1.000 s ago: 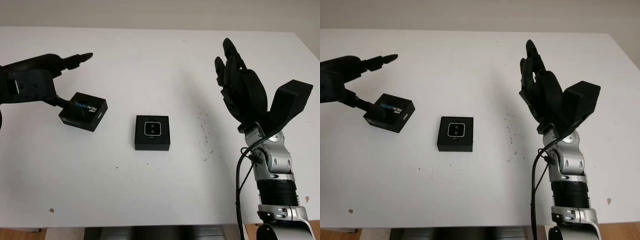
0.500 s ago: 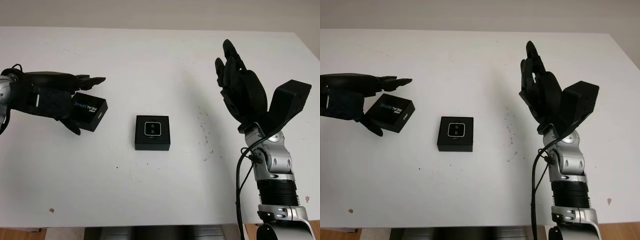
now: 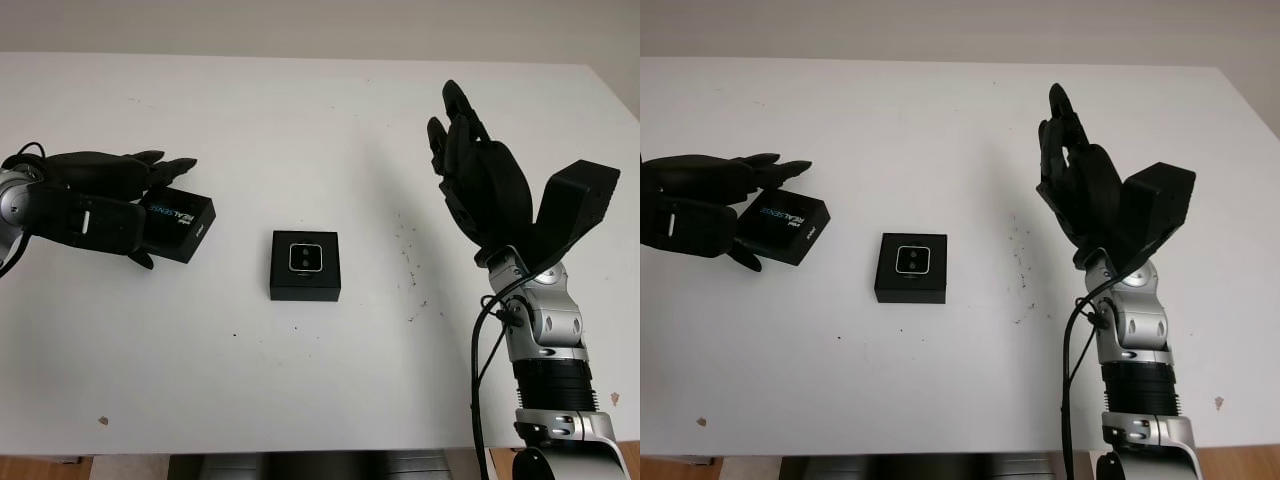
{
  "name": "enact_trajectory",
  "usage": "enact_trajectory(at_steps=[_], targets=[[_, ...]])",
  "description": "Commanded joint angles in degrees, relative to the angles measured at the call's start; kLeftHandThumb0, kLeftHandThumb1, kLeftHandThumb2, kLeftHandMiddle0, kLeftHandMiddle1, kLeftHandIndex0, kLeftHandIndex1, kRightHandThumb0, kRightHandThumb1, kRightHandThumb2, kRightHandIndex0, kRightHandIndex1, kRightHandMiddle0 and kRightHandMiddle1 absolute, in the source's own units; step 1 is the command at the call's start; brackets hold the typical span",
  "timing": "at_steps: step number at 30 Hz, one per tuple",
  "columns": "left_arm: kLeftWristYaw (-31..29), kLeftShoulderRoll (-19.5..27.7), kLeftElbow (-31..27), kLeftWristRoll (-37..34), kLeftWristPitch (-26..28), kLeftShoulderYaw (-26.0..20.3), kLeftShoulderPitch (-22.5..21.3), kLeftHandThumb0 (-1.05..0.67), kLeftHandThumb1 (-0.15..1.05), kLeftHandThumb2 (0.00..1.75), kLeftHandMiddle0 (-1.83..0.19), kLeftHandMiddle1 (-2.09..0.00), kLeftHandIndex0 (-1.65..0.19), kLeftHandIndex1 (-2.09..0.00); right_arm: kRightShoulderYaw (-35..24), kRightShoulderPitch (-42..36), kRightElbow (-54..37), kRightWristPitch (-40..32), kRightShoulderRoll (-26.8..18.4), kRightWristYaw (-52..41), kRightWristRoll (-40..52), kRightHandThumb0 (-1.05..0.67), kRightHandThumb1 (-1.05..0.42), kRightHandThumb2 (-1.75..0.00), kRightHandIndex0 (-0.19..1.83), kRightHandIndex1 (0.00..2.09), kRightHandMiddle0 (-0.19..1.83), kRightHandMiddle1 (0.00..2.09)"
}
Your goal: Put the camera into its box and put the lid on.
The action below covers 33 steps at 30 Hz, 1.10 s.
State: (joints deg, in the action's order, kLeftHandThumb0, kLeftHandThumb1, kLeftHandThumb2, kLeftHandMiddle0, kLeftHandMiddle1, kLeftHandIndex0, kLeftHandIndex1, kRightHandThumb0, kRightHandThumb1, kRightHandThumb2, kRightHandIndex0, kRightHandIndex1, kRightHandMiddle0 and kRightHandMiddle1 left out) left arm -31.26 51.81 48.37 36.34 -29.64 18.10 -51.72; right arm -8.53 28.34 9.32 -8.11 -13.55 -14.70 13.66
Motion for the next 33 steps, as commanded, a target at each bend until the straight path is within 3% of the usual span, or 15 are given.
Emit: enact_trajectory(at_steps=[1,21,24,27,29,31,33], targets=[[0.4,-0.5,1.4,0.1,0.2,0.5,-2.0,-0.57,0.81,0.05,0.17,-0.05,0.13,-0.07,0.0,-0.1,-0.5,0.9,-0.3,-0.3,-0.3,-0.73,-1.05,-0.73,-0.11,0.05,-0.12,0.05],[-0.3,-3.9,4.6,-1.5,-1.7,1.9,-2.0,-0.46,0.82,0.05,0.12,-0.07,0.1,-0.07,-0.3,-0.4,0.4,2.6,-0.4,-1.6,-1.3,-0.73,-1.05,-0.74,-0.12,0.05,-0.12,0.05],[2.7,-4.8,5.0,-0.7,-2.5,2.5,-1.5,-0.4,0.83,0.06,0.04,-0.09,0.03,-0.1,-0.3,-0.5,0.1,2.5,-0.4,-1.6,-1.4,-0.73,-1.05,-0.73,-0.12,0.05,-0.12,0.05],[5.7,-5.1,5.5,0.9,-3.5,3.5,-1.6,-0.36,0.87,0.06,-0.19,-0.13,-0.13,-0.16,-0.2,-0.7,-0.2,2.4,-0.5,-1.8,-1.4,-0.73,-1.05,-0.73,-0.12,0.05,-0.13,0.05],[7.0,-5.3,6.0,1.4,-4.2,3.8,-1.7,-0.33,0.89,0.06,-0.33,-0.34,-0.26,-0.27,-0.2,-0.8,-0.6,2.1,-0.5,-1.6,-1.6,-0.73,-1.05,-0.73,-0.12,0.05,-0.13,0.05],[7.7,-5.5,6.6,1.9,-4.2,4.1,-1.9,-0.32,0.92,0.06,-0.23,-0.77,-0.25,-0.53,-0.1,-0.8,-0.6,2.2,-0.4,-1.3,-1.8,-0.73,-1.05,-0.73,-0.12,0.05,-0.12,0.05],[8.1,-5.5,6.9,2.5,-4.1,4.6,-2.1,-0.29,0.93,0.05,-0.19,-0.91,-0.17,-0.8,-0.1,-0.9,-0.8,2.2,-0.4,-1.2,-1.9,-0.73,-1.05,-0.73,-0.11,0.05,-0.12,0.05]])
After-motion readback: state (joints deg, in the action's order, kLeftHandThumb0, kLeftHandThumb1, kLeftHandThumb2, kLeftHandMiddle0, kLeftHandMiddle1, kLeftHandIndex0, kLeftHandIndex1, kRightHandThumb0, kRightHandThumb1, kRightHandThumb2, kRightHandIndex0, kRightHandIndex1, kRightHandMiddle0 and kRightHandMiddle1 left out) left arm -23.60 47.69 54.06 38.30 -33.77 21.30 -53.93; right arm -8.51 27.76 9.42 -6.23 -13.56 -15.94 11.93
